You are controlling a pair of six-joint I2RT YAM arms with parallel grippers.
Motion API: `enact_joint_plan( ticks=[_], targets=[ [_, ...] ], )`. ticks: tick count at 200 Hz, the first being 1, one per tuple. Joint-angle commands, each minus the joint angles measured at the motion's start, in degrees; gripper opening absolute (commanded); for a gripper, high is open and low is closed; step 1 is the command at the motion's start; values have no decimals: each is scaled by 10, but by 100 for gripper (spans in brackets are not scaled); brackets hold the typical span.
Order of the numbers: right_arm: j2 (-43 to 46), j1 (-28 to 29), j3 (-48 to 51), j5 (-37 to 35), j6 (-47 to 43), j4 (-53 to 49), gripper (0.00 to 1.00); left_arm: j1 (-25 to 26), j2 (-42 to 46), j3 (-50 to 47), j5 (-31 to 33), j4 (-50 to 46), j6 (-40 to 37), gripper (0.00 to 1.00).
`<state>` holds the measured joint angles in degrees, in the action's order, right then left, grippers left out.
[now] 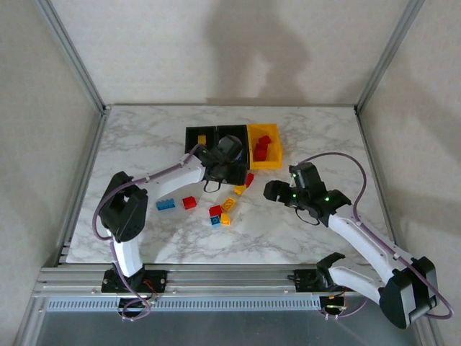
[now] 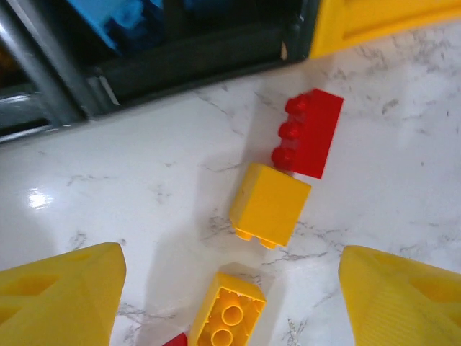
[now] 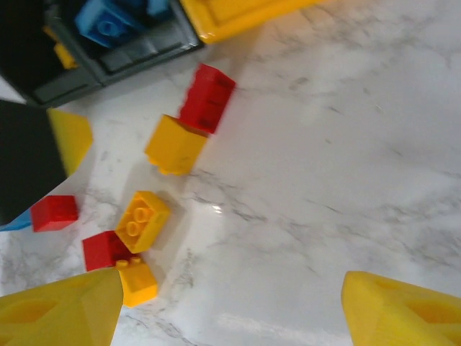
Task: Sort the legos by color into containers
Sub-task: Pick up the lego from the center of the table.
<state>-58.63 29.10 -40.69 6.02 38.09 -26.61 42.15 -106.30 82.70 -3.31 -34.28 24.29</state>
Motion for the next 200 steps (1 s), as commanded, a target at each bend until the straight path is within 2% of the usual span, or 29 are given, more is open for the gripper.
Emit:
enact_joint_plan(
  ticks=[1, 54, 83, 113, 159, 167, 177, 200],
  targets=[
    [16, -15, 16, 25, 22, -18, 80, 11, -30, 4, -12, 7, -34, 78],
    [23, -29, 31, 33, 13, -7, 80, 18, -107, 49, -6, -14, -42, 77],
    [23, -34, 38, 36, 8, -2, 80, 18, -133, 66, 0, -12, -38, 72],
    [22, -42, 41, 40, 3, 2, 80, 19, -156, 84, -2, -18, -37, 57],
    [18, -53, 48, 45, -2, 9, 80, 19, -139, 68, -16, -21, -36, 21],
    [16, -53, 48, 51, -3, 11, 80, 20, -129, 62, -16, -21, -34, 20],
    [16, -54, 48, 57, -6, 17, 80, 20, -113, 51, -15, -18, -32, 14],
    [16, -54, 46, 73, -16, 30, 80, 20, -73, 30, -9, -12, -25, 12]
  ],
)
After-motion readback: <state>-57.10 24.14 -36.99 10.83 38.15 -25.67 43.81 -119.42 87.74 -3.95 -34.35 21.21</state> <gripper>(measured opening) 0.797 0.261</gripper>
